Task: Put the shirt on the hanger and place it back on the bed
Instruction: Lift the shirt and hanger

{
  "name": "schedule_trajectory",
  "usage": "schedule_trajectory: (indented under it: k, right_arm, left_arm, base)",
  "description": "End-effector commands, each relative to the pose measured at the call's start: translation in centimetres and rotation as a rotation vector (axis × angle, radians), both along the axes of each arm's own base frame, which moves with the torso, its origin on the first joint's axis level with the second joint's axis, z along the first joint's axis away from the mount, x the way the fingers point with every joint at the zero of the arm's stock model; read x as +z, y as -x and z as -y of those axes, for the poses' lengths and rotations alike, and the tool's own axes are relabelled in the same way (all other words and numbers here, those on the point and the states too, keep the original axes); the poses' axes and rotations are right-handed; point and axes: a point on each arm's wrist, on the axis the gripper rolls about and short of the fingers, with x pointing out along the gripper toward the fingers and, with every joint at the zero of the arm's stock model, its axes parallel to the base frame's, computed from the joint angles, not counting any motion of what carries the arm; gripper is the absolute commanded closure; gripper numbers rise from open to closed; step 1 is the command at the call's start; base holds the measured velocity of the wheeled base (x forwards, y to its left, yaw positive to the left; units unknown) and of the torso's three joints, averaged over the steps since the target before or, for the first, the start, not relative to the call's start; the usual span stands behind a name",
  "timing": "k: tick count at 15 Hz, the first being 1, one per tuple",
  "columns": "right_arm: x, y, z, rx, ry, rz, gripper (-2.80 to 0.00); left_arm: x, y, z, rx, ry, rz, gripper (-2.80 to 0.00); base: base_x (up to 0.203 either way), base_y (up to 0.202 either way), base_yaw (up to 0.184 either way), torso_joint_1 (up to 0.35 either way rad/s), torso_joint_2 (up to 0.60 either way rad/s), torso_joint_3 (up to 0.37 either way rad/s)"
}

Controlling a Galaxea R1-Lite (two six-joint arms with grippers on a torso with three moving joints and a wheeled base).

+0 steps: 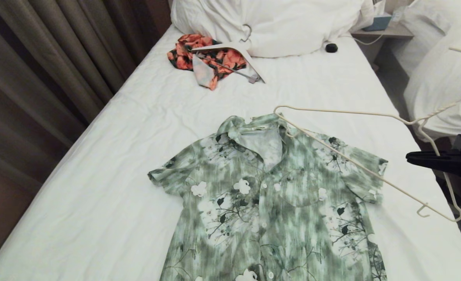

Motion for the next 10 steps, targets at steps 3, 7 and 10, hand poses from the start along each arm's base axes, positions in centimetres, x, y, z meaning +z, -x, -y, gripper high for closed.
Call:
schedule_trajectory:
  k: [3, 7, 10]
  right_arm:
    - [0.5, 0.3, 1.1, -0.037, -0.008, 0.003, 0.00]
    - [0.7, -0.2, 1.4, -0.046, -0.028, -0.028, 0.00]
    - [0.7, -0.6, 1.4, -0.042, -0.033, -0.036, 0.00]
  left_arm:
    - [4.0, -5.2, 0.5, -0.201, 0.120, -0.243, 0.00]
    - [4.7, -13.0, 2.4, -0.431, 0.268, -0.428, 0.00]
    - [3.3, -19.7, 5.5, -0.511, 0.306, -0.560, 0.00]
  base:
    - [0.000, 0.000, 0.000, 0.000, 0.00, 0.000]
    - [0.000, 0.000, 0.000, 0.000, 0.00, 0.000]
    - [0.000, 0.000, 0.000, 0.000, 0.00, 0.000]
